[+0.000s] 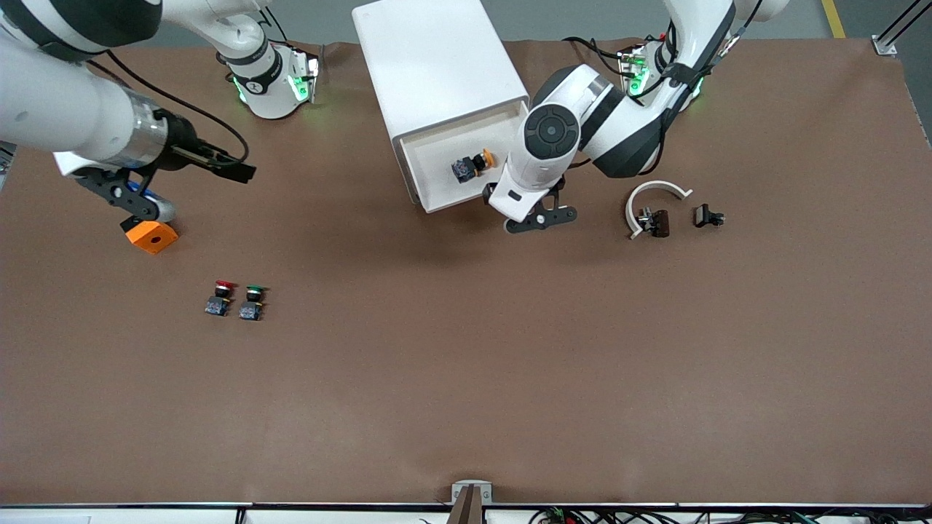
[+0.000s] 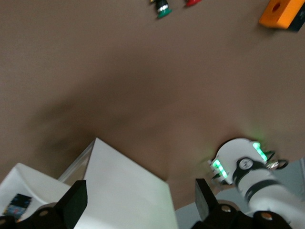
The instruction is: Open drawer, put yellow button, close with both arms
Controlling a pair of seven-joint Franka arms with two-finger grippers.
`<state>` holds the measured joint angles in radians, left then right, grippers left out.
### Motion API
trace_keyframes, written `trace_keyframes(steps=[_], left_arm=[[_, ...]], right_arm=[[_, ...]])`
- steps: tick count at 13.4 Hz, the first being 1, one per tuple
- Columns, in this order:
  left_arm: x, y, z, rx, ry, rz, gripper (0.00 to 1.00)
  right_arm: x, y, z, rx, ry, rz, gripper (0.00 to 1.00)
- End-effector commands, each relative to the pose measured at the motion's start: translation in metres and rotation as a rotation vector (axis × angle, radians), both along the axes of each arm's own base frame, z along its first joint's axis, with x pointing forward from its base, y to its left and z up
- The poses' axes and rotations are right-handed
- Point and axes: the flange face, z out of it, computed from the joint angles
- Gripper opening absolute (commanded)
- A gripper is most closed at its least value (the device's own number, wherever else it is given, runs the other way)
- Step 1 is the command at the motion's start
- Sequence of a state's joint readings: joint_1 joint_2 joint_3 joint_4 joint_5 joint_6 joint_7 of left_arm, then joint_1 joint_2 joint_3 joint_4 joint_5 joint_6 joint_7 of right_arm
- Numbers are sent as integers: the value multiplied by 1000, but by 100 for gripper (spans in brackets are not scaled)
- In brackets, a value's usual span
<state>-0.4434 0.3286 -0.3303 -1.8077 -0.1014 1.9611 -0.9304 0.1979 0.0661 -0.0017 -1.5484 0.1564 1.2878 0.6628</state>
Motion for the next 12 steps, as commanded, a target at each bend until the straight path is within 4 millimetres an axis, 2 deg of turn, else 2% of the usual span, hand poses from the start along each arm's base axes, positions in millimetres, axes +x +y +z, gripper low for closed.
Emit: trace_keyframes(steps=[1, 5, 8, 10, 12], left_arm=[[-20, -7, 7, -10, 1, 11, 100], [-47, -26, 4, -3, 21, -10, 100], [-72, -43, 3, -9, 45, -28, 100], [-89, -53, 1, -8, 63, -45, 100], [-102, -61, 2, -21, 84, -53, 100]], right_arm=[[-11, -35, 10, 7, -60, 92, 100], [-11, -77, 21, 7, -120, 196, 100], [-23, -111, 22, 22, -186, 267, 100], [-36, -121, 24, 20, -232, 292, 100], [-42, -123, 36, -7, -256, 297, 100]])
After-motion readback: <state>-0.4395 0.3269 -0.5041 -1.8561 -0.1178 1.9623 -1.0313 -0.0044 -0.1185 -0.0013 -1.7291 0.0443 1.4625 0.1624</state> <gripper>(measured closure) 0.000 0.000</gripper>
